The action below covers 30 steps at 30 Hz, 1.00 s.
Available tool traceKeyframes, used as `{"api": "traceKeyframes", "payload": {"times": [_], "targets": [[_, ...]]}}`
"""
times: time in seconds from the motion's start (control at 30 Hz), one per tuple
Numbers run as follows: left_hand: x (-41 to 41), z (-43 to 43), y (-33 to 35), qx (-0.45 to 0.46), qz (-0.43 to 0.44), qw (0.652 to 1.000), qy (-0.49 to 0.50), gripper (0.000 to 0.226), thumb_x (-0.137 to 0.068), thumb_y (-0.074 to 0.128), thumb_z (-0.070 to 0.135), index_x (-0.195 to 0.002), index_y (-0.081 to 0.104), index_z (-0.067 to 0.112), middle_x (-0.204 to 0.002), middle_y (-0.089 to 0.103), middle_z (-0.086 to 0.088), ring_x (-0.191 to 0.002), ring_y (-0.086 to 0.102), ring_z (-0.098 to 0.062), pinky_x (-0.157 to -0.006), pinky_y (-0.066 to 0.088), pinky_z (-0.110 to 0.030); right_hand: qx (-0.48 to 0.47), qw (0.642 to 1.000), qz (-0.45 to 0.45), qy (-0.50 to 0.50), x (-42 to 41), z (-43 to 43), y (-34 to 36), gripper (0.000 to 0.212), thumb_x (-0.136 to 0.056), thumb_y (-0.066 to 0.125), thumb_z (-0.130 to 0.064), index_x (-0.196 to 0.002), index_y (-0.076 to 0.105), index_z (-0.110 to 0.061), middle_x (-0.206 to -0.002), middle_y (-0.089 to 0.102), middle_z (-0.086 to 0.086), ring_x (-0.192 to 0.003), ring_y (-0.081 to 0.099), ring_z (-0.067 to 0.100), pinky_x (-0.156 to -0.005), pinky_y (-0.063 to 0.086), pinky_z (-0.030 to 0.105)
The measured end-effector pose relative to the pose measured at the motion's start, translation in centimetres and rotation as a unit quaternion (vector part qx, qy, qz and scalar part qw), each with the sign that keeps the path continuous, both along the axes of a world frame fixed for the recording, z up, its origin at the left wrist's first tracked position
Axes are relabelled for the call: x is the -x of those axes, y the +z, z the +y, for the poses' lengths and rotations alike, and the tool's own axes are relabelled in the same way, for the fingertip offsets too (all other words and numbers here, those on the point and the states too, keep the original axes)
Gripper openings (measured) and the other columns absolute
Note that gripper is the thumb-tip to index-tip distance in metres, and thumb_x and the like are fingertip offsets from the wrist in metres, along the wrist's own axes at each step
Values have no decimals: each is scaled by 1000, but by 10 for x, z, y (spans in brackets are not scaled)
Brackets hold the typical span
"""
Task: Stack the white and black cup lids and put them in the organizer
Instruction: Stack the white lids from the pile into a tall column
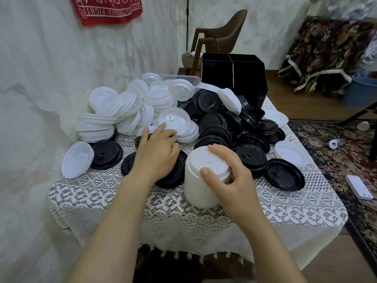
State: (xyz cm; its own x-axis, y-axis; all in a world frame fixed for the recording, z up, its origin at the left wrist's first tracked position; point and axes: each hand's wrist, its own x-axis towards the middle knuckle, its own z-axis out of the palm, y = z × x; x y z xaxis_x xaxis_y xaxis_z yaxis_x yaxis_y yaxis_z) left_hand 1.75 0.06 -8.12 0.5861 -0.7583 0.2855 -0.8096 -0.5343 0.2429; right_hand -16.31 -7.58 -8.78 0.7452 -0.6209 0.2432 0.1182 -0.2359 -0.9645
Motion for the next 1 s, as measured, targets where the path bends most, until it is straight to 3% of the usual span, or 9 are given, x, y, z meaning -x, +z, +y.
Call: {"api": "traceKeyframes", "payload": {"times": [0.13,0.23,0.33,0.43,0.6,0.7,0.8,0.9,1.0], "targets": [[8,3,7,206,57,976,-41,28,-93,52,1,-114,69,4,-123,62,-2,-122,46,-9,-105,21,-15,4,1000,3,-1,0,0,1,41,-73,67,-39,-114,59,-41,-127,51,-25,-113,49,-10,-92,44,13],[18,7,17,324,77,942,-34,26,-84,57,-6,-100,74,6,-104,63,8,-98,54,2,-90,36,-4,4,1000,5,0,0,-1,1,40,-74,67,-40,-112,58,-42,-127,50,-26,-113,49,-11,-91,44,11],[28,13,28,419,148,896,-15,29,-85,60,-7,-89,71,19,-93,63,19,-87,59,3,-81,45,-11,3,1000,10,5,1,0,2,40,-74,66,-41,-112,57,-43,-126,50,-28,-111,48,-11,-86,43,10],[32,20,36,495,276,824,11,31,-87,63,-5,-87,69,25,-81,67,8,-73,60,-5,-73,49,-18,2,1000,12,10,1,1,2,40,-74,65,-41,-113,56,-44,-123,49,-31,-108,48,-13,-81,42,6],[41,25,49,584,439,683,-10,18,-90,58,-5,-93,64,12,-86,71,4,-86,67,-10,-85,56,-29,9,1000,19,10,2,1,3,43,-75,64,-43,-116,53,-46,-122,48,-32,-106,48,-14,-79,42,6],[46,28,56,600,495,628,-31,19,-91,53,-6,-95,62,10,-91,68,0,-89,66,-12,-85,56,-29,20,999,30,8,2,0,4,48,-74,64,-47,-121,50,-49,-123,46,-33,-107,47,-14,-80,43,10],[49,30,57,585,533,609,-45,21,-93,50,-4,-97,62,13,-89,68,0,-86,67,-13,-79,58,-31,51,998,34,15,7,-1,8,63,-74,66,-53,-130,38,-55,-134,39,-34,-118,41,-18,-90,41,9],[54,30,58,555,550,621,-55,19,-93,51,-1,-99,62,13,-89,69,-2,-82,67,-13,-70,58,-27,113,994,-2,6,11,-2,16,73,-76,69,-47,-136,27,-53,-146,28,-34,-131,25,-21,-95,26,-4],[60,29,57,522,563,637,-70,17,-93,52,0,-99,62,12,-88,72,-3,-79,67,-12,-67,56,-24,148,988,-40,10,12,-3,23,78,-77,73,-38,-139,27,-48,-150,28,-26,-137,22,-16,-99,21,-3]]}}
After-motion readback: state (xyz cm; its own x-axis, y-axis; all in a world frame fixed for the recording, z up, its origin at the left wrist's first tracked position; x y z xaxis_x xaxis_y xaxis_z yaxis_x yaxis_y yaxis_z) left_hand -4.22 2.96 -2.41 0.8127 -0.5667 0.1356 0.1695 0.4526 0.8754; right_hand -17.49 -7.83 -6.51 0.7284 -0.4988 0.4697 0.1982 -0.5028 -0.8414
